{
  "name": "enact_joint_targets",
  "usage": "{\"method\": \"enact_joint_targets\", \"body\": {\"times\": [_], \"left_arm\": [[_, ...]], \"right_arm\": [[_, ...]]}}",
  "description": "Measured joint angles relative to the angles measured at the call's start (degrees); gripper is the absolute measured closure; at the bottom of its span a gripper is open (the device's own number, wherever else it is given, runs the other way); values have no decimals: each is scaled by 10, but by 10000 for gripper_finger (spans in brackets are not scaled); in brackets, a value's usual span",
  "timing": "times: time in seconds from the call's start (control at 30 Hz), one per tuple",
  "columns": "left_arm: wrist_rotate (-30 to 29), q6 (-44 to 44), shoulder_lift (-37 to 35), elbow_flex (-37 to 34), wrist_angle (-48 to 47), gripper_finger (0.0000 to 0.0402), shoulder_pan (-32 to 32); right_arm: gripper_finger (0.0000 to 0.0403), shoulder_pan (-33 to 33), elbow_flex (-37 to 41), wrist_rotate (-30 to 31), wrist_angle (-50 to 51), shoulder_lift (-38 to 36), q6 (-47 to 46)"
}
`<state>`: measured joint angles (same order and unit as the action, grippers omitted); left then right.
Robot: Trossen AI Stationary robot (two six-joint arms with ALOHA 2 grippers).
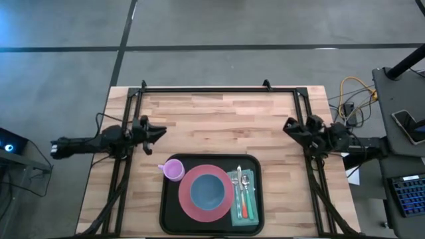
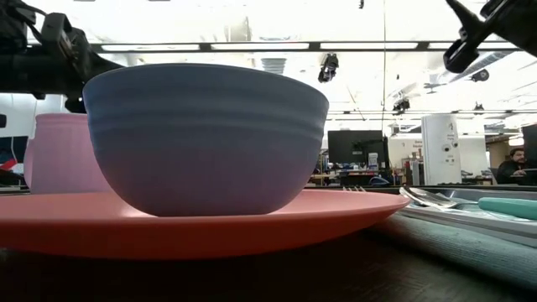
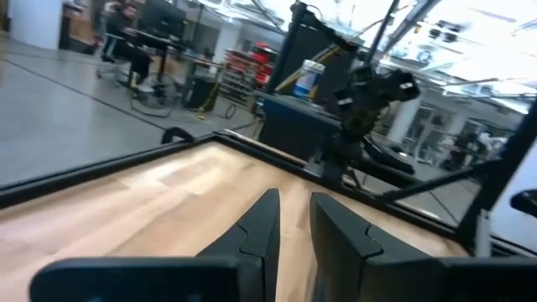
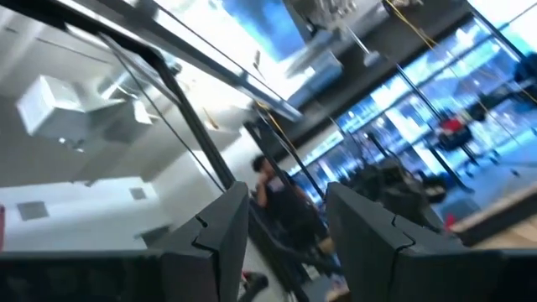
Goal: Set up tray
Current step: Return to Home Position
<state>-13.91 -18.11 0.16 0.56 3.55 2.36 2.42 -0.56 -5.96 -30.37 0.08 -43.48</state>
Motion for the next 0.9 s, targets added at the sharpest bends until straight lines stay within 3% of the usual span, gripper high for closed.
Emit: {"method": "enact_joint_targets", "body": {"times": [0.67,0.9], "left_arm": [[0,0,0,0,0,352,11],[1,0,0,0,0,352,11]], "right_arm": [[259,0,0,0,2,30,11],[266,0,0,-1,1,38,306]]}}
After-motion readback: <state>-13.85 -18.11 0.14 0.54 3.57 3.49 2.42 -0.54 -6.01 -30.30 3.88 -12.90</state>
